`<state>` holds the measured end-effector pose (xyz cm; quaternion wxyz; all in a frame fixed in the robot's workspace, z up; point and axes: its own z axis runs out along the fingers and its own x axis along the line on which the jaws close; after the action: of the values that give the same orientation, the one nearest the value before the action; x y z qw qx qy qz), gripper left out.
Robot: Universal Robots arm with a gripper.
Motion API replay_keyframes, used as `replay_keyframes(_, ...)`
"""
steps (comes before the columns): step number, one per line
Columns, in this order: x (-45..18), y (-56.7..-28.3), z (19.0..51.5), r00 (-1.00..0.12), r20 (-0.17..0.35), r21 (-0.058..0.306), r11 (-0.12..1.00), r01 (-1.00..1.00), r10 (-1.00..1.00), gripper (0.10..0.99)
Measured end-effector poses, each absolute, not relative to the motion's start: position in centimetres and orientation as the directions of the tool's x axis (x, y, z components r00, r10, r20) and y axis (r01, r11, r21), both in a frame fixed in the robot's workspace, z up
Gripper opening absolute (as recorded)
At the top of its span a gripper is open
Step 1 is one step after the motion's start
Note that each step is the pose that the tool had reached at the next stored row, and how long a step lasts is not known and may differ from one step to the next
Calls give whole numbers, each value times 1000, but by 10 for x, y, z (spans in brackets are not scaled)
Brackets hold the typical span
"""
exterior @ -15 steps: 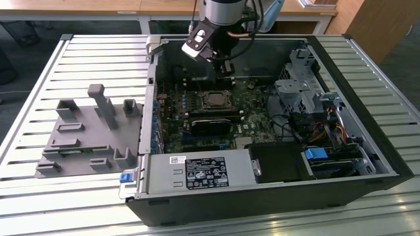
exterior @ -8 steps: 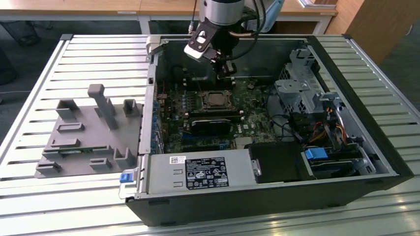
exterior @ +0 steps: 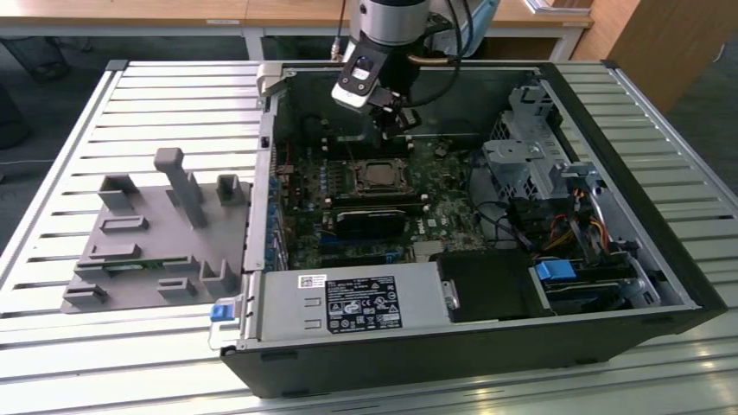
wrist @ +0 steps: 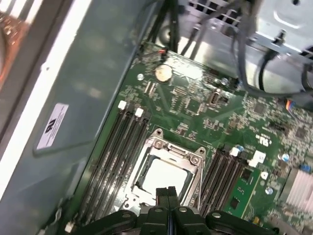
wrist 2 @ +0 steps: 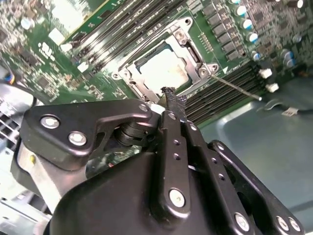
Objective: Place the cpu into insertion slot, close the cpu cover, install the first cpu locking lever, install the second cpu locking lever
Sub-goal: 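Install the first cpu locking lever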
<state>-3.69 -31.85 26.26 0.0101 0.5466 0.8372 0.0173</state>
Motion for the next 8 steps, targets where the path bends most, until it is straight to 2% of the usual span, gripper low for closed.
replay_keyframes(8,-37,-318,262,-531,2,40,530,847,847,106)
